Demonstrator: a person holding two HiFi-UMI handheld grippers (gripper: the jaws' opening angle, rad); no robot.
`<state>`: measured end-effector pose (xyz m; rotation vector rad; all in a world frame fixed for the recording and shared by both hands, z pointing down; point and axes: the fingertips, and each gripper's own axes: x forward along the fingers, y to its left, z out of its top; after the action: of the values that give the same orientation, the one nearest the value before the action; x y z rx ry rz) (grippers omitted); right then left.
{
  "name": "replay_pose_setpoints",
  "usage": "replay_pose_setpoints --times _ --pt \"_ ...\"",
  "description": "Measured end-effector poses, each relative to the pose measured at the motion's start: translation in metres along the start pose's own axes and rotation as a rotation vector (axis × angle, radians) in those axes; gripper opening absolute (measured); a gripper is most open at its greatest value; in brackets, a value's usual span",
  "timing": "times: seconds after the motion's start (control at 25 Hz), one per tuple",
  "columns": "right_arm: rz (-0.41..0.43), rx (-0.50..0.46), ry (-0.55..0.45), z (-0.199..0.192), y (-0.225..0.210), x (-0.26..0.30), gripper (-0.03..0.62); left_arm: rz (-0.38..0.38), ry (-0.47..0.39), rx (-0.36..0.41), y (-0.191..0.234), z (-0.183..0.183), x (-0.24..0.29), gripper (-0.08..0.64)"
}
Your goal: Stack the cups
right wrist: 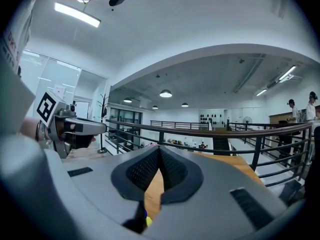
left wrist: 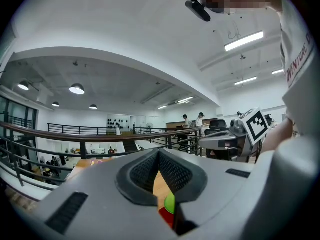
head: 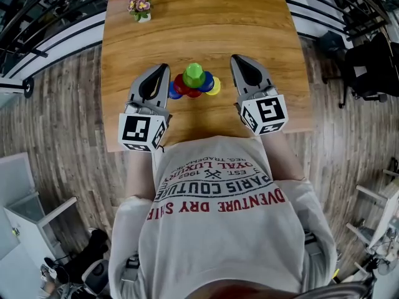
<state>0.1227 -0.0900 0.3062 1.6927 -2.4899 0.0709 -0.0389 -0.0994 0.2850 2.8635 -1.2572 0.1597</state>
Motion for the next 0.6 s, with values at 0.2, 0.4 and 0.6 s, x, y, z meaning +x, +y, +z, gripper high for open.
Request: replay_pose_setpoints --times 0.2,0.4,0.6 --pt "0.005 -0.017 -0.003 0.0021 0.0001 0.0006 0.028 0.000 0.005 -0.002 -0.0010 -0.0007 0.0025 0.017" --pt "0.009 0.004 -0.002 0.0004 0.0006 0.0000 0.028 -0.006 0.009 0.002 -0.0052 -0.0006 0.0026 0.017" --pt "0.013 0.022 -0.004 -0.0004 0.0020 0.0011 0.028 0.000 0.014 -0.004 -0.0047 -0.0019 0.0022 0.017"
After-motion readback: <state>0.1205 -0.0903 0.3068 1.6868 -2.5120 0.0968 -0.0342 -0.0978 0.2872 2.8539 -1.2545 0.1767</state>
